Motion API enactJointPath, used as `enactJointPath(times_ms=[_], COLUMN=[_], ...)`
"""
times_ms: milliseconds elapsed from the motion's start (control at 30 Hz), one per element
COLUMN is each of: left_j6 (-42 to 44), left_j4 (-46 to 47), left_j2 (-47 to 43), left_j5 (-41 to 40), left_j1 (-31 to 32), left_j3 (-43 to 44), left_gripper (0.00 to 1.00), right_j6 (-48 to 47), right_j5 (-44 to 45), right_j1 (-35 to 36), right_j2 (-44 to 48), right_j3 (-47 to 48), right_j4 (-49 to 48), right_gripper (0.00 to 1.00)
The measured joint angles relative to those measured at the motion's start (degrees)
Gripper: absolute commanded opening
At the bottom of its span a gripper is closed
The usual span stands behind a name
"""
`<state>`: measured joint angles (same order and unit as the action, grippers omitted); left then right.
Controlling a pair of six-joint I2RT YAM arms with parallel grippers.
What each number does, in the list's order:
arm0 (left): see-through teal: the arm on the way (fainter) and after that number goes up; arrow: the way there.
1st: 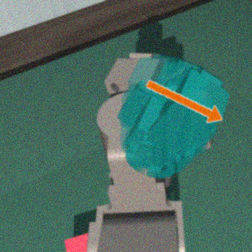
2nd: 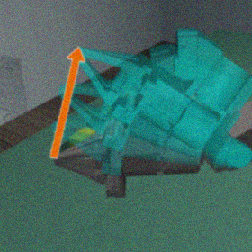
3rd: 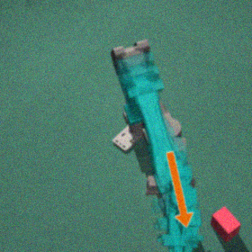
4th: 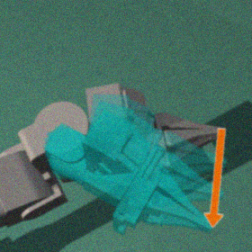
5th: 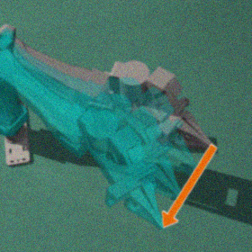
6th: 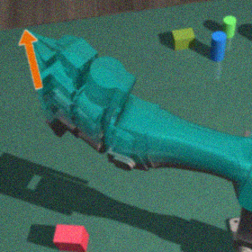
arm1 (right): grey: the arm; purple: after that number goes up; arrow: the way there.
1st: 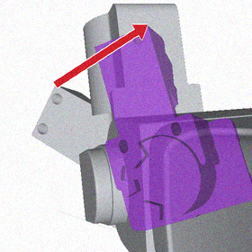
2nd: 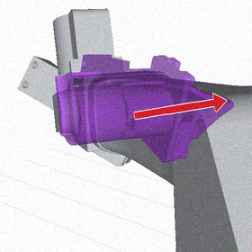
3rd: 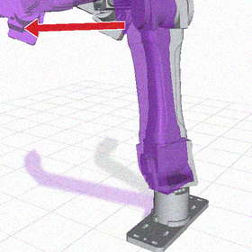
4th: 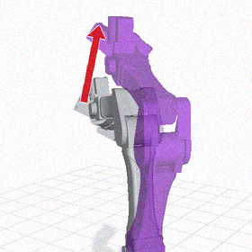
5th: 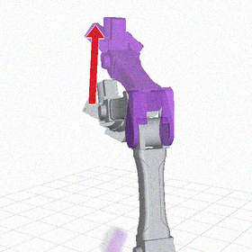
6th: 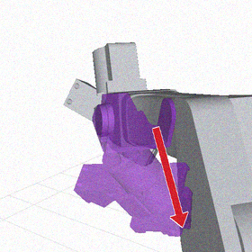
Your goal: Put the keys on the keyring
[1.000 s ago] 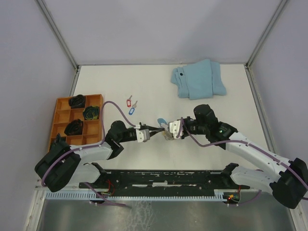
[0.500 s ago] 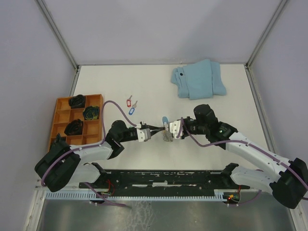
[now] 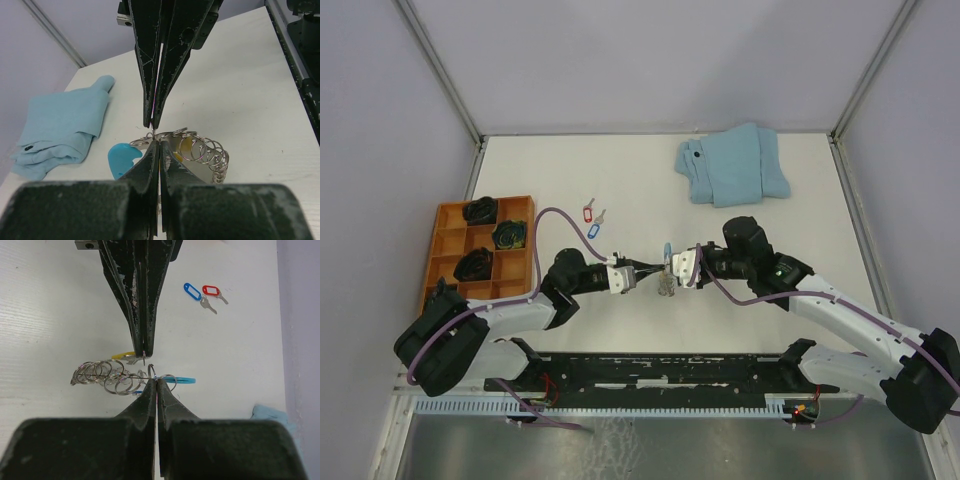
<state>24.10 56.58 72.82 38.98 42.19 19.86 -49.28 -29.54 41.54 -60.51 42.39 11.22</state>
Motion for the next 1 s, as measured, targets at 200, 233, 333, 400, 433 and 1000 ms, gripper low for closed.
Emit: enactJointPath(times_ms=[200, 233, 333, 400, 433, 1000], left_j6=[0.0, 0.0, 0.0, 0.0, 0.0, 0.0], left_j4=[-0.4, -0.4, -0.5, -0.5, -0.5, -0.3], left_j2=[0.0, 0.0, 0.0, 0.0, 0.0, 0.4], left_j5=[-1.5, -1.6, -2.1, -2.5, -2.5, -2.7], left_j1=[0.0, 0.0, 0.0, 0.0, 0.0, 0.0], left_j3=[0.0, 0.0, 0.0, 0.0, 0.0, 0.0], left_gripper=[0.03, 0.03, 0.03, 0.03, 0.03, 0.03], right_j6=[0.0, 0.0, 0.0, 0.0, 0.0, 0.2], right_j5=[0.0, 0.0, 0.0, 0.0, 0.0, 0.0], right_j1=[0.0, 0.0, 0.0, 0.0, 0.0, 0.0], right_j2=[0.0, 0.0, 0.0, 0.0, 0.0, 0.0], right_j3=[0.0, 0.0, 0.0, 0.0, 0.0, 0.0], right_j4=[0.0, 0.0, 0.0, 0.0, 0.0, 0.0], right_gripper=[0.01, 0.01, 0.01, 0.01, 0.01, 0.01])
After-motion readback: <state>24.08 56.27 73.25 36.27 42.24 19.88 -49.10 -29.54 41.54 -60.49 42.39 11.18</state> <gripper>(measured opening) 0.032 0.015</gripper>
